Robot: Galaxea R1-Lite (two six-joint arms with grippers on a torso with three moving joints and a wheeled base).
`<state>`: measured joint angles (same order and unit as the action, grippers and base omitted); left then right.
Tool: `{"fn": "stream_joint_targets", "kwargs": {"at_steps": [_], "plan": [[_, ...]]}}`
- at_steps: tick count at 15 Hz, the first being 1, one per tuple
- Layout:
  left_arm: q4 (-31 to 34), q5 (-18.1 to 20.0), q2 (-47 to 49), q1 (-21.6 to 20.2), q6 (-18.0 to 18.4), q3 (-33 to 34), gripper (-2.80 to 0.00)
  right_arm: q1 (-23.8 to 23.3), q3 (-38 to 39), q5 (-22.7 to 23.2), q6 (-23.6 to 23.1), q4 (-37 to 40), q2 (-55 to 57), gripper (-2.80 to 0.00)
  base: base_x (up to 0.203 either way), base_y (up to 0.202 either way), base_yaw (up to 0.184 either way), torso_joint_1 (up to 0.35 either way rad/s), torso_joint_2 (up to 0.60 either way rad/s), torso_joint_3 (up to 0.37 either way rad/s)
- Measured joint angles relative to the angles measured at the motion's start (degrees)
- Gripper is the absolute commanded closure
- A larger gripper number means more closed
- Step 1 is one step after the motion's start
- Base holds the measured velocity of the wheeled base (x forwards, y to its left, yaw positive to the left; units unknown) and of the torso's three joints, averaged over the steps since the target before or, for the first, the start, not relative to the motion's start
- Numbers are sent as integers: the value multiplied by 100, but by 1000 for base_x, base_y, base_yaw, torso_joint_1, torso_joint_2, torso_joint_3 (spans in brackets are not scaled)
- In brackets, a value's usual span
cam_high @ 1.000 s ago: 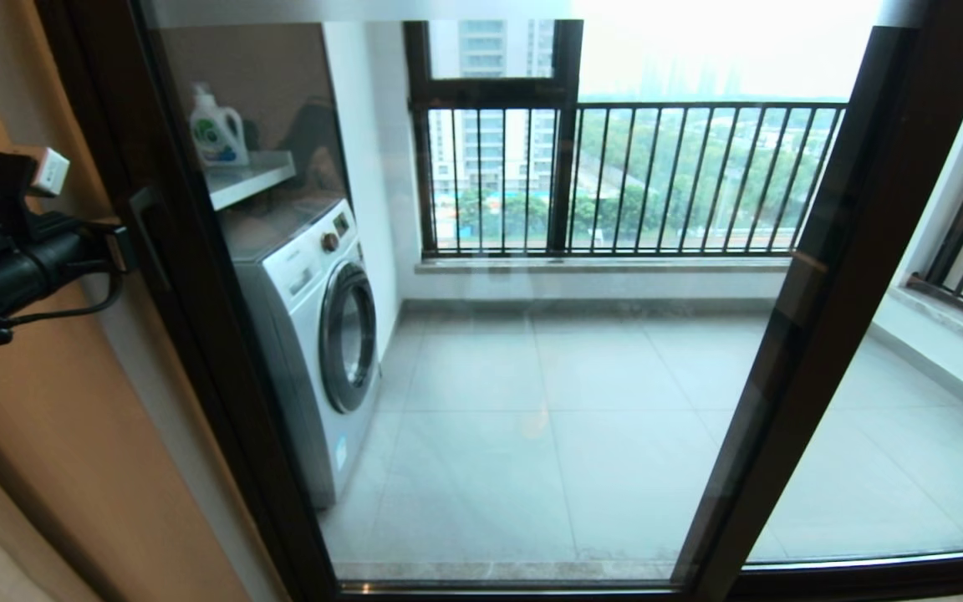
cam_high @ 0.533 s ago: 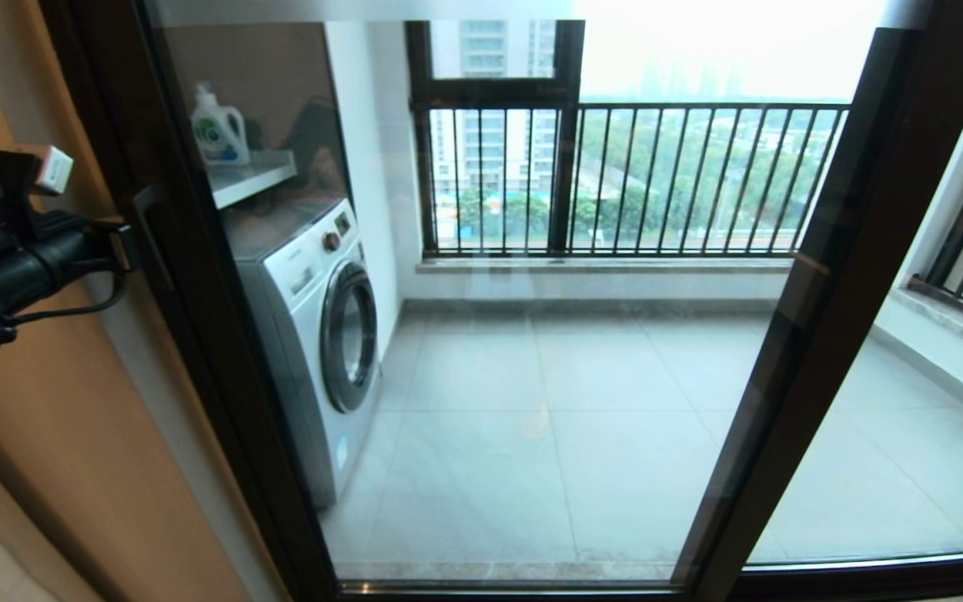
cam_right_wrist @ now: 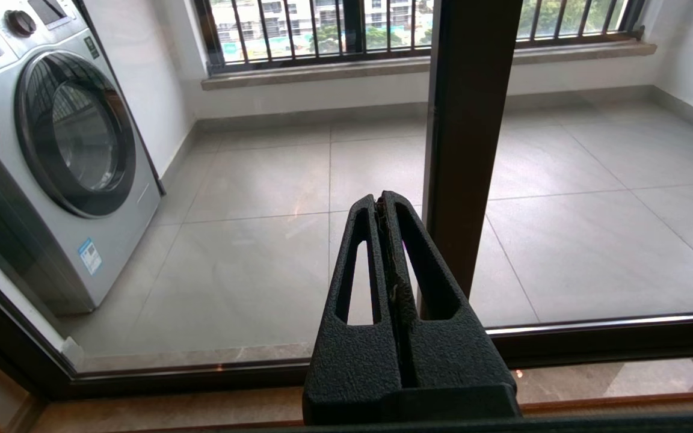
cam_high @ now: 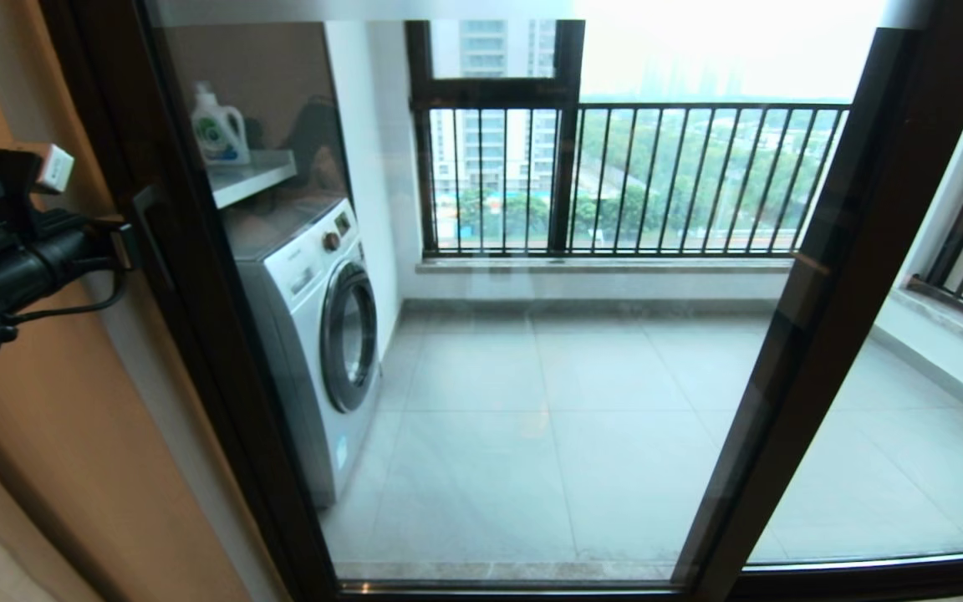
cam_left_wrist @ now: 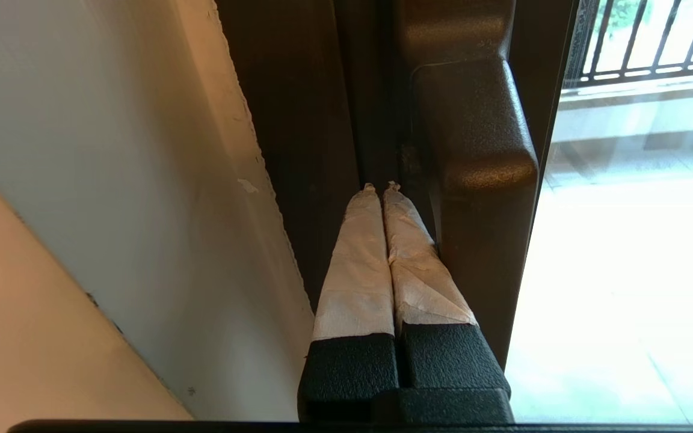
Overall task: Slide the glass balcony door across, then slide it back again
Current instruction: Open the slid door
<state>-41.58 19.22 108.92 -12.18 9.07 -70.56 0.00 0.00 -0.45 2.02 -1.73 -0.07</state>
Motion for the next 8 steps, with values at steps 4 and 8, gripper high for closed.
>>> {"fn": "stream_joint_targets", "kwargs": {"at_steps": [4, 8], "plan": [[-33, -1, -35, 2, 2, 53, 0, 0, 0, 1, -2, 0, 0, 0, 0, 0, 0, 0, 0, 0], [-50, -1, -82, 2, 0, 144, 0, 0, 0, 3, 2, 0, 0, 0, 0, 0, 0, 0, 0, 0]]}}
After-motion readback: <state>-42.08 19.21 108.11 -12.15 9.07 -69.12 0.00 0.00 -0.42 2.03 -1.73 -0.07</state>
